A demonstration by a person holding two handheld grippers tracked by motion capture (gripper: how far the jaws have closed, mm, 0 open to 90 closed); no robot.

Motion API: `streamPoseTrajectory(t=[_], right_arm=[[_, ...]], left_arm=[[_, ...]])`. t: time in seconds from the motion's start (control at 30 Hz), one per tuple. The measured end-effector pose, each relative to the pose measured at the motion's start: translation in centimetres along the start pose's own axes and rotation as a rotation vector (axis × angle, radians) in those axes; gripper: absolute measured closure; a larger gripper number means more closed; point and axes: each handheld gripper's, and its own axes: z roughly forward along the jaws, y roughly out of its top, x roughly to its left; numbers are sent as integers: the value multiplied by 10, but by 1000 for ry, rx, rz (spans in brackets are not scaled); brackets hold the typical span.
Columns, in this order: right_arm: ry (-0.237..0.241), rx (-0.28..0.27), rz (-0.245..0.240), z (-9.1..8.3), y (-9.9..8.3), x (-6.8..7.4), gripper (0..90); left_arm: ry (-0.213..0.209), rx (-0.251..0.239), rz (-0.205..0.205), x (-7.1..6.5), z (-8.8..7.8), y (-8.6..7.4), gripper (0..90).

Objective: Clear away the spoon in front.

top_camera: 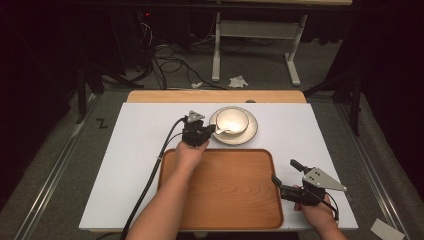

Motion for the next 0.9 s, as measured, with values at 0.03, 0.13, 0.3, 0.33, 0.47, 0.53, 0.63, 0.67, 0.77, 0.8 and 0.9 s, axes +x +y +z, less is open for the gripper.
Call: streamPoseTrajectory(t=[0.03,0.13,0.3,0.33,0.47,0.53,0.63,0.67,0.77,0.8,0.9], right_arm=[[0,0,2,0,0,0,164],[0,1,0,0,0,0,164],[1,1,-4,1,0,1,164],[3,1,-4,1,0,1,164],[7,2,-7,1,0,1,164],[7,1,-11,1,1,1,164],[8,1,-13,1,1,2,164],[7,2,-7,1,1,2,164],[6,3,-18,2,1,2,164],[6,5,-16,2,1,3,164],[10,5,-22,2,1,4,164]], left_arm=[[-14,-1,-8,-2,0,-2,895],[-24,6,-3,-5,1,-5,857],[-43,2,5,-10,-2,-10,780],[-47,0,5,-11,-3,-11,761],[-51,-10,1,-11,-9,-16,643],[-56,-20,-3,-11,-15,-18,620],[-71,-26,-14,-11,-20,-19,579],[-85,-44,-31,-11,-26,-22,566],[-104,-51,-33,-13,-36,-24,533],[-107,-59,-35,-14,-37,-24,527],[-122,-57,-23,-17,-41,-25,497]])
